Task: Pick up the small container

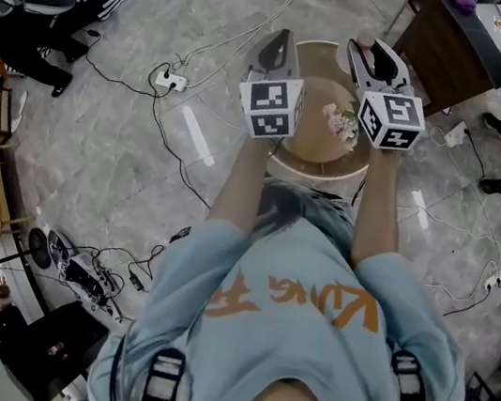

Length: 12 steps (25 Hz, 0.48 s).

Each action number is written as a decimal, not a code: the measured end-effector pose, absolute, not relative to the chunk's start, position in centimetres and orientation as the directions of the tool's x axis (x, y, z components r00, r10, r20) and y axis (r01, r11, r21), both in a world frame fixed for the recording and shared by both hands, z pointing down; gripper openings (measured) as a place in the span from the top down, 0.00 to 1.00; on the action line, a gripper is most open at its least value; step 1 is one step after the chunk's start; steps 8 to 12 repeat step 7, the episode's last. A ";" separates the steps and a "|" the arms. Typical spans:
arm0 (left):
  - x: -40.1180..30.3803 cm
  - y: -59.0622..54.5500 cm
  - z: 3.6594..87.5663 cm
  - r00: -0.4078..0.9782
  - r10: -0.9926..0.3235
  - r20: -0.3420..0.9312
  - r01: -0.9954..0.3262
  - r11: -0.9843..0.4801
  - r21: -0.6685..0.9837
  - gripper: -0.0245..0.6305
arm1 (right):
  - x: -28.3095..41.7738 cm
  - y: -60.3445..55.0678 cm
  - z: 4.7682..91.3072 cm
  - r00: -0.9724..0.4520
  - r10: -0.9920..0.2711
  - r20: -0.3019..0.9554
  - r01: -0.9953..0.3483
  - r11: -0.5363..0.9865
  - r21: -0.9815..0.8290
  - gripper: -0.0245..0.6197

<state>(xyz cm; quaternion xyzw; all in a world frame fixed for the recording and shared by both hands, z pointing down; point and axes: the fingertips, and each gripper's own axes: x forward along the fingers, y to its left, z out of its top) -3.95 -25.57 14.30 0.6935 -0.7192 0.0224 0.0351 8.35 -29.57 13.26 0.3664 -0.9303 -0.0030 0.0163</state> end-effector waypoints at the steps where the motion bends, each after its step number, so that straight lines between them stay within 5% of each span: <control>1: -4.0 -25.6 14.2 -0.037 -0.996 0.078 -0.999 0.038 0.016 0.93 | 8.3 -29.6 13.2 -0.732 -0.681 0.027 -0.680 0.733 0.020 0.74; 12: -3.6 -26.2 14.1 -0.038 -0.996 0.079 -0.999 0.039 0.014 0.93 | 8.5 -30.2 12.9 -0.736 -0.676 0.021 -0.676 0.736 0.022 0.74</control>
